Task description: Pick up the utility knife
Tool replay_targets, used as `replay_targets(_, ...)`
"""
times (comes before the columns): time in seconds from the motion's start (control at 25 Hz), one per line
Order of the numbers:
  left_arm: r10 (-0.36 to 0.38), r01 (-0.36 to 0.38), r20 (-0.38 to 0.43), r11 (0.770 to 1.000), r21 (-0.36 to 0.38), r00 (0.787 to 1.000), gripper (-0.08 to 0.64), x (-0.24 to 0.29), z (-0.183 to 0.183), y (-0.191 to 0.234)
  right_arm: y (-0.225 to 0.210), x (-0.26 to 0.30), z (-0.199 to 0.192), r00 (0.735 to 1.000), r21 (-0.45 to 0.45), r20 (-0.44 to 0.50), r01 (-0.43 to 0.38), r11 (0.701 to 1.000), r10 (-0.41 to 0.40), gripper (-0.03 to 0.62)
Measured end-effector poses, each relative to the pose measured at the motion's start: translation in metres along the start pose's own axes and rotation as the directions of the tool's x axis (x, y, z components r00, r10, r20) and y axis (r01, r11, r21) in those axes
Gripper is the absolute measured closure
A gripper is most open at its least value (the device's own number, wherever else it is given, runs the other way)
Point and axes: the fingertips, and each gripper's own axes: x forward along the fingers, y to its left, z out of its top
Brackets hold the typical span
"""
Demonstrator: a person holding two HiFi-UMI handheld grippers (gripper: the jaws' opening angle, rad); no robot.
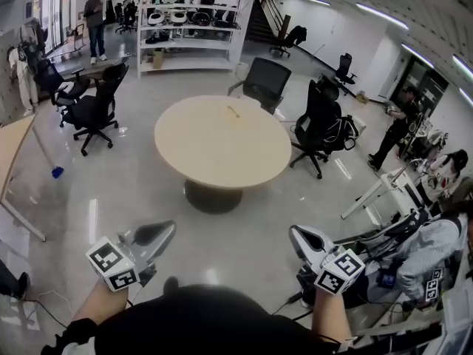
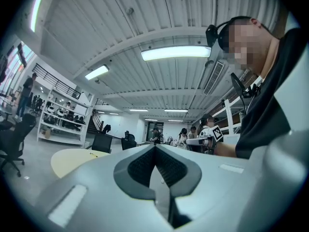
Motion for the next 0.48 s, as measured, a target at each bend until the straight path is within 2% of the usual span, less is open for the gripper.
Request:
replay_targets(0.12, -0.038, 0.038, 0.008, 0.999, 0.002, 0.999, 0.563, 0.006, 0.009, 0.061, -0.009, 0.054, 0.010, 0.999, -0.005, 0.013, 0.044, 0.999, -0.044, 0.578)
replay_targets(0.28, -0.090, 0.090, 0.011, 0.996, 0.024, 0.996, 0.563, 0.013, 0.031, 0.137, -0.011, 0.127, 0.025, 0.998, -0.016, 0.020, 0.064, 0.998, -0.063, 0.578)
replay_targets(0.48, -0.102, 0.101, 0.017, 0.994, 0.028, 0.995, 0.563, 0.012, 0.044, 0.223, -0.016, 0.207, 0.034, 0.994, -0.011, 0.045, 0.096, 0.995, -0.095, 0.578)
